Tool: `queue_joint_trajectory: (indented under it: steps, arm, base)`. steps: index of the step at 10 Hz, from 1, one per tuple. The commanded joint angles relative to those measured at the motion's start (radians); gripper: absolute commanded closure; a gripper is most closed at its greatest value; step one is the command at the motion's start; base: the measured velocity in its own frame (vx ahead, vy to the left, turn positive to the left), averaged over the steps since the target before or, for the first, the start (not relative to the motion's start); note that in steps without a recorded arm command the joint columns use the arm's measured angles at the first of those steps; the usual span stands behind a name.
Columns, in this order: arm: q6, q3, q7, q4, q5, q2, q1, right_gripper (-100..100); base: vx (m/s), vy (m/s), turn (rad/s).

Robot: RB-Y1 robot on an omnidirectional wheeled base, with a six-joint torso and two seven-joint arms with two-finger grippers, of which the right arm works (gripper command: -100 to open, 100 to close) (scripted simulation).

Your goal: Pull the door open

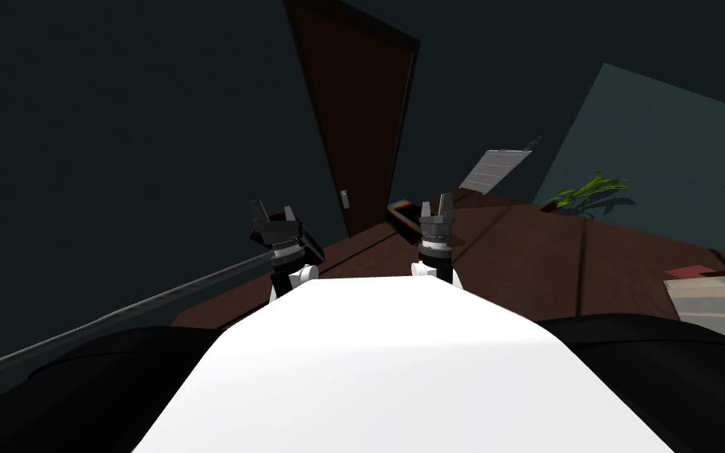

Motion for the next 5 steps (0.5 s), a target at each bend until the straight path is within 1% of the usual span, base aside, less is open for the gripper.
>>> queue_joint_trajectory:
  steps: [1, 3, 5]
  arm:
    - [-0.001, 0.003, 0.021, 0.037, 0.006, -0.011, -0.020, -100]
    - [-0.003, 0.006, 0.048, 0.085, 0.013, -0.025, -0.048, -100]
    - [-0.005, 0.008, 0.068, 0.120, 0.019, -0.033, -0.067, -100]
  base:
    - [0.036, -0.046, 0.017]
    - [0.071, 0.027, -0.008]
    - [0.074, 0.025, 0.001]
